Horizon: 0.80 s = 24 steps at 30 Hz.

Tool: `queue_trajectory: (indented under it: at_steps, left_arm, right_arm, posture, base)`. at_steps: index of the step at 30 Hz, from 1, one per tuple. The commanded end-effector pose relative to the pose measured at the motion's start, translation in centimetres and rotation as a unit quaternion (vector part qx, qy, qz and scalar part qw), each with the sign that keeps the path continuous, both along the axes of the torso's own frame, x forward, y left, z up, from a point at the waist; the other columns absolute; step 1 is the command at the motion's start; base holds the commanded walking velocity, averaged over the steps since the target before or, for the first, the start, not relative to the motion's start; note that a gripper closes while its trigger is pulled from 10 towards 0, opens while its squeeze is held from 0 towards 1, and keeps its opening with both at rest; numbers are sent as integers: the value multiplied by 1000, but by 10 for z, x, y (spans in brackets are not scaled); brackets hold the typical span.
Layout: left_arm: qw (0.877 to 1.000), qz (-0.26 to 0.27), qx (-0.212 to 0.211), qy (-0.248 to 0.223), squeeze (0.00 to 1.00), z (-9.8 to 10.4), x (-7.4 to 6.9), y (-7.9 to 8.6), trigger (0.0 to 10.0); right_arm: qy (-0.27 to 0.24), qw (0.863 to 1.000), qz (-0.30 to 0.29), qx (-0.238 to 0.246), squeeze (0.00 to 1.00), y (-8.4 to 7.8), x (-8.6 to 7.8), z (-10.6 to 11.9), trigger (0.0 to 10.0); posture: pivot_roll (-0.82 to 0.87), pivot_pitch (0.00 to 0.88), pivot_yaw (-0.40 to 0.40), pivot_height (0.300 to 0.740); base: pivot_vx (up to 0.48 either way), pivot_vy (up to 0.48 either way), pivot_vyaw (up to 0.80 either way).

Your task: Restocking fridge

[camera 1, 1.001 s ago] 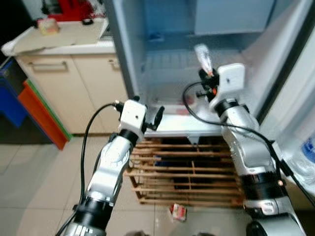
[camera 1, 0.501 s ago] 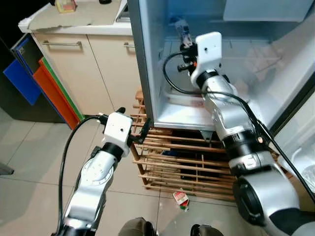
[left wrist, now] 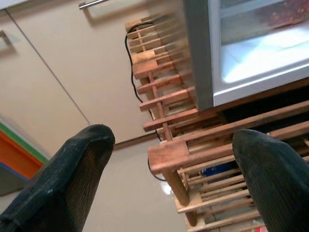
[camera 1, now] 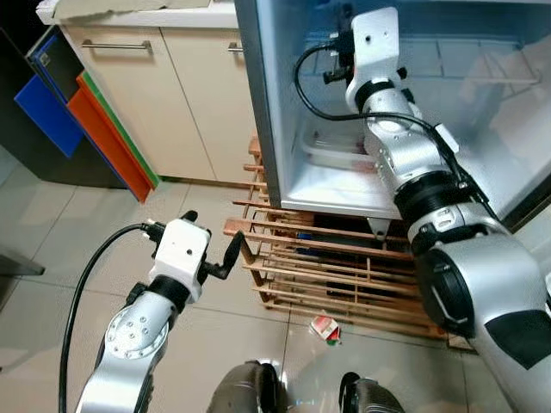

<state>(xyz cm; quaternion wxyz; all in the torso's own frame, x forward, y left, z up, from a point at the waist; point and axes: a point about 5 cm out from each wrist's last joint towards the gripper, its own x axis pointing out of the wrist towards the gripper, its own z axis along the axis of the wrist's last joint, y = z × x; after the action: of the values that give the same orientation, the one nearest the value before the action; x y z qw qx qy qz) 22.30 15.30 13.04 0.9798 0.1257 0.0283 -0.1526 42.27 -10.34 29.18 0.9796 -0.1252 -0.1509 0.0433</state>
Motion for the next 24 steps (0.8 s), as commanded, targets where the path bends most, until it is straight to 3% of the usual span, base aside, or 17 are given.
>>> queue_trajectory:
  at_steps: [1,3,4,5,6,7,15,24]
  left_arm:
    - [1000,2,5,8,0,1,-6,4,10000]
    - [1000,3,5,15,0,-1,-8,5,10000]
    - [1000,4,6,18,0,-2,-9,5,10000]
    - [1000,5,4,20,0,-2,-11,5,10000]
    - [1000,6,3,21,0,-2,-12,4,10000]
    - [1000,6,2,22,0,-2,-13,3,10000]
    - [999,19,-5,38,0,-4,-23,1,10000]
    - [999,27,-10,46,0,-5,-24,0,10000]
  right_arm:
    - [-22,1000,-7,-8,0,1,0,14,0]
    - [-17,1000,-25,-6,0,-2,2,16,0]
    - [-14,999,-33,-1,173,-4,2,17,3373]
    - [-12,999,-37,-5,863,-5,3,17,9882]
    - [-12,999,-38,-8,863,-5,3,17,9882]
    - [-10,999,-40,-13,1000,-5,3,17,10000]
    - [-6,999,-45,-27,1000,-1,4,18,10000]
    - [0,999,-44,-30,1000,-3,4,16,10000]
  posture:
    - [375,244,113,740]
    - [375,245,109,740]
    - [375,245,109,740]
    - [379,249,105,740]
    - [379,249,105,740]
    - [382,252,98,740]
    - [385,272,77,740]
    - [377,280,68,740]
  base:
    - [0,0,0]
    - [0,0,0]
    - [0,0,0]
    - [0,0,0]
    - [0,0,0]
    - [0,0,0]
    - [0,0,0]
    - [0,0,0]
